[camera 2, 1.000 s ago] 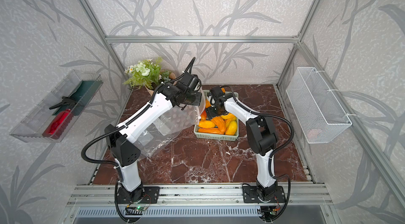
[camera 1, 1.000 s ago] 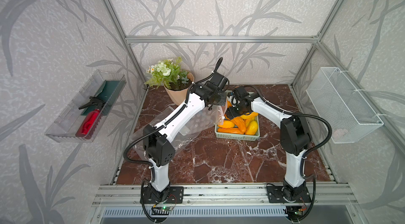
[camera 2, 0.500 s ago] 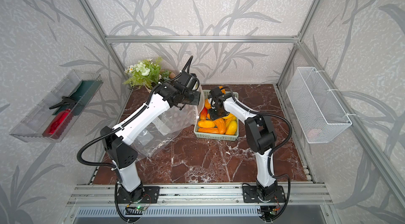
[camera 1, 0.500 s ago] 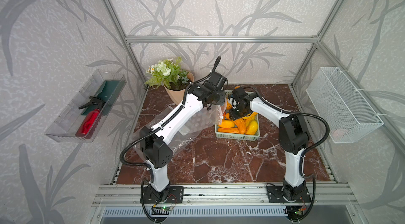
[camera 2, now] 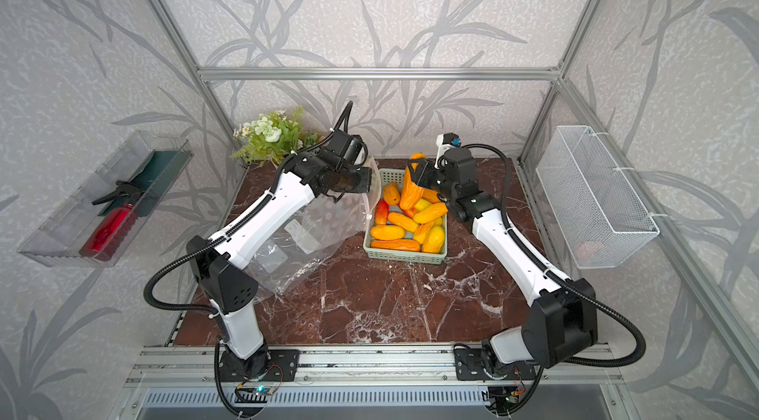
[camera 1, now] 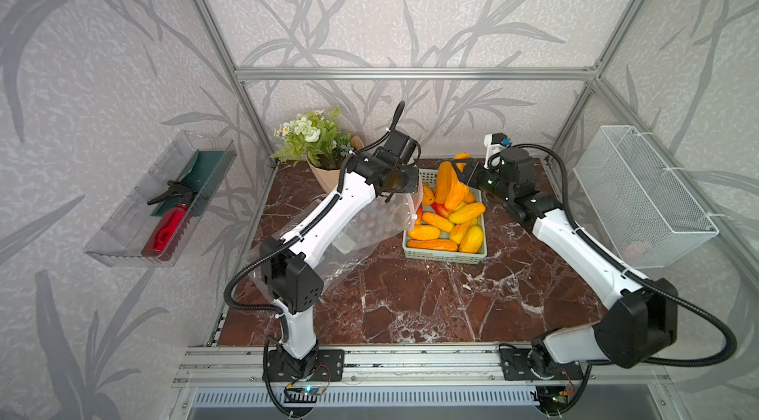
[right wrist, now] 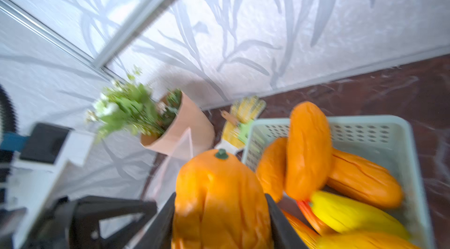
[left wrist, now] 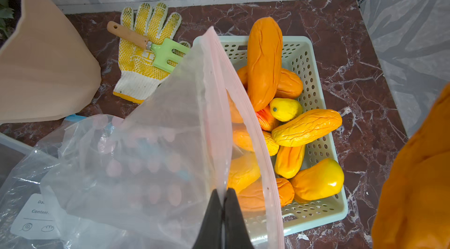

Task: Place the mango in a zip-top bag and seal the zipper
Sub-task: Pick up the mango from the basket, then place the mango in the zipper food storage bag.

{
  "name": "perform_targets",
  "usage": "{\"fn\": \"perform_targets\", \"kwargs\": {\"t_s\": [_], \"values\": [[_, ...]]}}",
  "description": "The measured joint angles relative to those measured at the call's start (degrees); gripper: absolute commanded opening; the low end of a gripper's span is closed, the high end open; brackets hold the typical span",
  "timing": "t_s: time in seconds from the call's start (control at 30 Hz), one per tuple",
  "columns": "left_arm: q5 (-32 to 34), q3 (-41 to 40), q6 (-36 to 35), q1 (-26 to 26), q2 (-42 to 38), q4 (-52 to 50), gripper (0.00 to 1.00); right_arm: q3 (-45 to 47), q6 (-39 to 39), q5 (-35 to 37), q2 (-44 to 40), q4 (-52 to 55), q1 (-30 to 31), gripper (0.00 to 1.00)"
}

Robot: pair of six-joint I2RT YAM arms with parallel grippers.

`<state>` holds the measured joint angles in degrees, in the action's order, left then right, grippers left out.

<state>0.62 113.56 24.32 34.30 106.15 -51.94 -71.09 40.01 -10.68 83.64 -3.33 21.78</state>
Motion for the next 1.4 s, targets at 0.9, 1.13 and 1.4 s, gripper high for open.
{"fn": "perform_targets", "kwargs": {"t_s": [0.9, 1.13, 1.4], "values": [[-5.3, 9.3, 2.8, -2.5, 4.0, -3.7, 0.0, -8.6, 9.0, 4.2, 13.0, -26.2, 4.5, 0.23], [-5.7, 11.5, 3.7, -3.1, 4.5, -4.5, 0.0, -11.6, 5.8, 3.6, 18.8, -27.0, 4.7, 0.22], [-7.2, 15.3, 5.3, -3.7, 5.5, -5.0, 0.0, -11.2, 2.3, 2.7, 19.9, -27.7, 5.8, 0.21]]}}
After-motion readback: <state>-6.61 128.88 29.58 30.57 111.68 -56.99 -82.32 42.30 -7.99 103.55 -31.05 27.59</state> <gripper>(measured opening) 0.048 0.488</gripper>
